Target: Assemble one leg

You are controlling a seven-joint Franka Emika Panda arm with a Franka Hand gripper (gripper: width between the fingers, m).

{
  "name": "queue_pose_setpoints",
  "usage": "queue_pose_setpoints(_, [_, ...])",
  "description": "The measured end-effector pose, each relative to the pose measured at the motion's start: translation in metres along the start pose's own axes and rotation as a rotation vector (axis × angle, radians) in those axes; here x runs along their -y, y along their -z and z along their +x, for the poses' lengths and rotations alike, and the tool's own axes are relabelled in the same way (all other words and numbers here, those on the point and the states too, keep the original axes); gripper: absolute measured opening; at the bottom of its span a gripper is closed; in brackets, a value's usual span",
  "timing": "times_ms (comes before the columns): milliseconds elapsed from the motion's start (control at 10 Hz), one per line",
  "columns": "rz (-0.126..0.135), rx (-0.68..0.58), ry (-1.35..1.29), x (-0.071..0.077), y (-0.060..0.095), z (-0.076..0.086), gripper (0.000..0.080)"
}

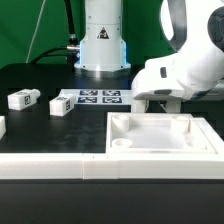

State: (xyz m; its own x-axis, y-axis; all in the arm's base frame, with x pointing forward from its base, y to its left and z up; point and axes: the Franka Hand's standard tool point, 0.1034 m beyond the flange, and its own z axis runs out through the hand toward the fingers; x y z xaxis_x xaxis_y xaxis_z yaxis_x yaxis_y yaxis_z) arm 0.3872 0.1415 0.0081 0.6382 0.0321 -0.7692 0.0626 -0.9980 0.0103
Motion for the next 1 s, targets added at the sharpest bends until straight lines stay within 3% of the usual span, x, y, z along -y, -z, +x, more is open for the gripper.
queue_pose_setpoints(500, [-0.001,0.001,0.005,0.0,0.002,-0.001,0.029])
queue_pose_setpoints(700, [0.001,-0.027,0.049,-0.004,0.037,-0.022,0.0291])
queue_pose_setpoints(1000, [0.003,-0.049,0.048,-0.01,0.071,-0.048,0.0291])
